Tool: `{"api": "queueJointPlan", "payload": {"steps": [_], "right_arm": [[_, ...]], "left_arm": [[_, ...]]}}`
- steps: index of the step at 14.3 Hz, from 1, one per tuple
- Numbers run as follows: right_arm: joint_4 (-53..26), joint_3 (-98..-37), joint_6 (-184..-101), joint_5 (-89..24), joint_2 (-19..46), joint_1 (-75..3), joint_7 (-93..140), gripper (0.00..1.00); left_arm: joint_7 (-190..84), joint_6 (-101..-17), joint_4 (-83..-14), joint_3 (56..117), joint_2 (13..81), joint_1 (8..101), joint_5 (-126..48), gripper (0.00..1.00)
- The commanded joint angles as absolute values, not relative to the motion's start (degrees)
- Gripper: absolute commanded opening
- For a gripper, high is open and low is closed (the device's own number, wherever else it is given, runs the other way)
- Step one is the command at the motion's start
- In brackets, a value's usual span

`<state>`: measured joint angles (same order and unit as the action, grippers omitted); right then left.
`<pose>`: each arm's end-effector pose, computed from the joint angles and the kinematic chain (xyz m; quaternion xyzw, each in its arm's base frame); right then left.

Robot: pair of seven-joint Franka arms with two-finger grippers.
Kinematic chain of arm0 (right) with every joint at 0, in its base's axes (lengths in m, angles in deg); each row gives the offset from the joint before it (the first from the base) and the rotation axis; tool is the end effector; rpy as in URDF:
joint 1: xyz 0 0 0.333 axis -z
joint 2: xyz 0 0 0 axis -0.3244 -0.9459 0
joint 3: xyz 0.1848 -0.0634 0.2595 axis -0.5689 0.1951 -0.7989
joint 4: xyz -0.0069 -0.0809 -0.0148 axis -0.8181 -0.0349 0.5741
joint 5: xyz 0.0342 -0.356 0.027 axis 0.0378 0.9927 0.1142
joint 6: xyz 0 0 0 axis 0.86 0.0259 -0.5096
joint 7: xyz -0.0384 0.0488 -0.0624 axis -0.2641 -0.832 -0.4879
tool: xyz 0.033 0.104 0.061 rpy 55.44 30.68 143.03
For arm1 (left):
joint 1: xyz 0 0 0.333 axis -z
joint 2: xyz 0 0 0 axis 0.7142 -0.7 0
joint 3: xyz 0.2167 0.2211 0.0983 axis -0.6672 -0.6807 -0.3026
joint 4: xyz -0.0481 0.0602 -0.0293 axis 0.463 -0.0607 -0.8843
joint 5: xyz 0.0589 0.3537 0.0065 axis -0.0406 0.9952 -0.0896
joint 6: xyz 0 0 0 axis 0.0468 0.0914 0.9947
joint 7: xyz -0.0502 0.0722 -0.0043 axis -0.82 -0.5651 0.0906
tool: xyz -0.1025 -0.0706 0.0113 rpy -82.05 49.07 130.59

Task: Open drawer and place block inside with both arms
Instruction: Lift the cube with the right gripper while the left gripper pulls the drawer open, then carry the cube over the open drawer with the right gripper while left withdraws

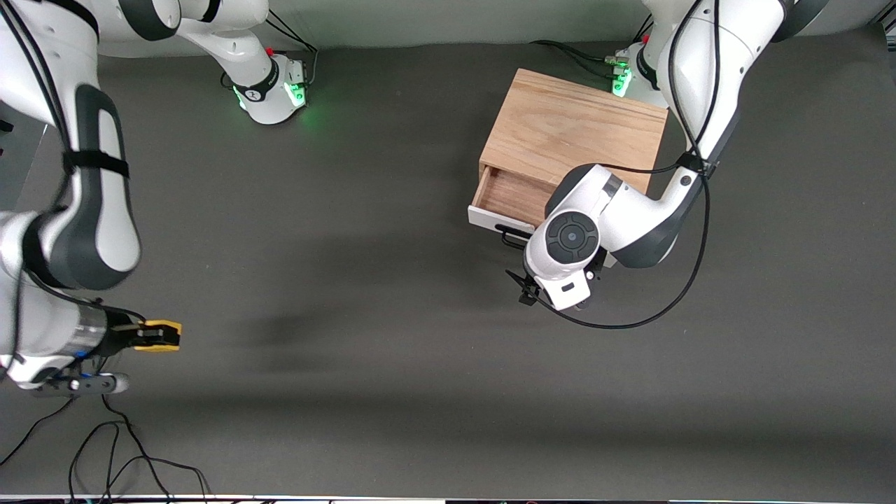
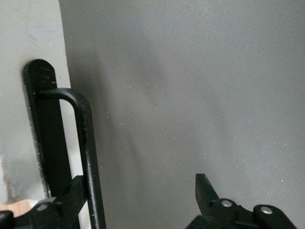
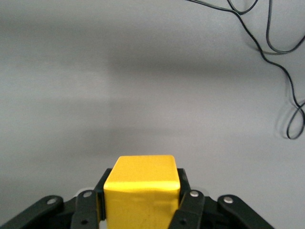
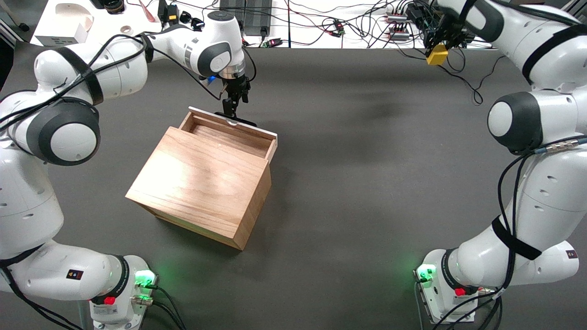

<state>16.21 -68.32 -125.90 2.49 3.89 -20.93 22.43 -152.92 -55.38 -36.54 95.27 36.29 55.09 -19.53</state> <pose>0.6857 -0.0113 0.4377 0.9995 0.0164 -0.0277 0.0025 0.5631 -0.3405 0.3136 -0.8243 -0.5601 0.0712 0.0411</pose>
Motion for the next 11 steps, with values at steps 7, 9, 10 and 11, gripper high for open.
{"api": "queueJointPlan", "payload": {"steps": [7, 9, 10, 11], "right_arm": [[19.5, -68.6, -114.1, -4.0, 12.7, -23.8, 14.4, 0.0], [19.6, -68.7, -114.1, -4.0, 13.0, -25.6, 9.8, 0.0], [19.7, -68.8, -114.1, -4.0, 13.0, -26.7, 7.5, 0.0], [20.0, -69.1, -114.1, -3.9, 13.0, -28.1, 5.5, 0.0]], "left_arm": [[-154.4, -62.6, -32.2, 94.8, 33.3, 57.1, -15.7, 1.0], [-154.4, -62.6, -31.8, 94.8, 33.2, 57.1, -15.7, 1.0], [-154.4, -63.0, -31.5, 94.8, 33.2, 57.0, -15.7, 1.0], [-154.4, -63.9, -31.4, 94.8, 33.1, 57.0, -15.7, 1.0]]}}
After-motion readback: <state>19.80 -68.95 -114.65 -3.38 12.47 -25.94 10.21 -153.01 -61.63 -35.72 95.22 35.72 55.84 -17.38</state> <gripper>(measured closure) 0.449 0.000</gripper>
